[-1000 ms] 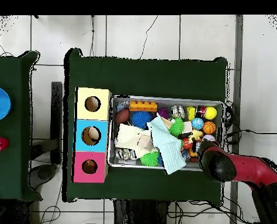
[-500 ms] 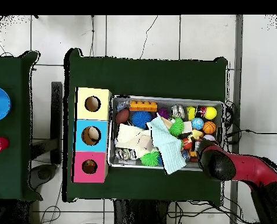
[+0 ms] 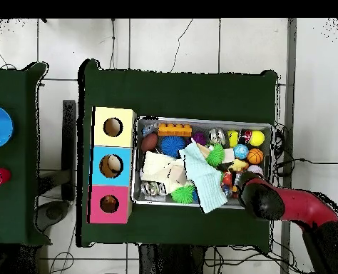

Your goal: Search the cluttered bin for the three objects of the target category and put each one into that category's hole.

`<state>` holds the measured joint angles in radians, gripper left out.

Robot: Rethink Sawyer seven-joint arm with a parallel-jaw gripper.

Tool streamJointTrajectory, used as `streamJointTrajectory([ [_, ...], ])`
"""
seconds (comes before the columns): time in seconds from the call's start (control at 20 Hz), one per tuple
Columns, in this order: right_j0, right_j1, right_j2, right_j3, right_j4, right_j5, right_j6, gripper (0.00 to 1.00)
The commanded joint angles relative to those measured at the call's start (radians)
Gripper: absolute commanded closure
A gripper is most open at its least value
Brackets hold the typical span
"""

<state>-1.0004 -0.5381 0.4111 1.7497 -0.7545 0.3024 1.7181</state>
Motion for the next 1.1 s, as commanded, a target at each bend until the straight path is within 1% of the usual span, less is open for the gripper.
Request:
streamJointTrajectory([
  [0.05,0.013,0.073,0.05,-0.019,0.007,-0.035,0.029,0.0],
  [0.45,0.022,0.123,0.052,-0.059,0.0,-0.069,0.033,0.0],
  [0.85,0.024,0.135,0.064,-0.089,-0.001,-0.079,0.019,0.0],
  [1.1,0.053,0.111,0.04,-0.083,-0.001,-0.096,0.049,0.0],
])
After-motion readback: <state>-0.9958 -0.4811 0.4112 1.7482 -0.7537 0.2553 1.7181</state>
